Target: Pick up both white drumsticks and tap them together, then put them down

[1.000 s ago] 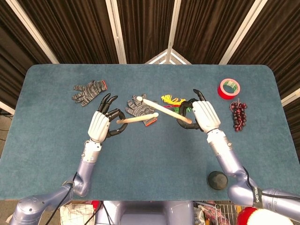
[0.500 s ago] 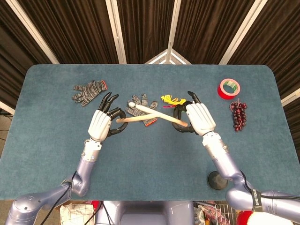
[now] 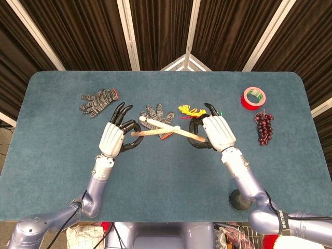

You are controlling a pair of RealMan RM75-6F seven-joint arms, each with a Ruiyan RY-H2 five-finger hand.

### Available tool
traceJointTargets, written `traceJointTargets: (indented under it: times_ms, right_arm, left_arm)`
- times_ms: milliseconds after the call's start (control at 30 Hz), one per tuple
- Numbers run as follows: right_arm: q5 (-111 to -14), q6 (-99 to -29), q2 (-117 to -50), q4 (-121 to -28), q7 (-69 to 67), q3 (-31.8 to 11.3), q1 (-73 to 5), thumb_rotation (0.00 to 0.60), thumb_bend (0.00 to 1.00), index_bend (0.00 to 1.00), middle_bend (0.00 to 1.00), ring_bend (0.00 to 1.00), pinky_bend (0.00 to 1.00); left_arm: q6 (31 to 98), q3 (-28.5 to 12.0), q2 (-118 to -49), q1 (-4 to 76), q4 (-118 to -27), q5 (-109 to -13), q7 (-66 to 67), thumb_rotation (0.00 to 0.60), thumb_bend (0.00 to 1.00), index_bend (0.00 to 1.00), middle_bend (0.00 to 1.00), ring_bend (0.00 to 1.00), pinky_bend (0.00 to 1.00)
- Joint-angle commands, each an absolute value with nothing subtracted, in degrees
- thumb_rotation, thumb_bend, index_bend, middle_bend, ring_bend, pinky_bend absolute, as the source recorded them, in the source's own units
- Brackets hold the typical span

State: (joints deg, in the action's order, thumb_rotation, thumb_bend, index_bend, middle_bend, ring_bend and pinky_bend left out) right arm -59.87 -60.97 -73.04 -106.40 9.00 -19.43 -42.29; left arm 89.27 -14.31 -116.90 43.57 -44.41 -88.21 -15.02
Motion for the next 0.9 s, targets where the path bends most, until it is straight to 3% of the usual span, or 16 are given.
traceJointTargets:
  times_ms: [33,900]
  right_arm:
    - [-59.9,-61.0,-73.1,-106.5,8.9,-19.3,-42.3,0.600,0.38,0.71,0.62,0.41,0.01]
    - [-60.8,-61.2,-72.2,-107.4,7.4,-18.8,-42.1,0.600,0.38,0.71,0.62,0.41,0.01]
  left_arm:
    - [89.4,-14.4,-116.9,43.6,-44.5,-88.2,-15.0,0.600,0.46,0.64,0.63,0.12,0.00]
    - [89.3,-14.0,-118.2,43.9,-42.2,-88.0,-15.8,0.600,0.46,0.65,0.63,0.12,0.00]
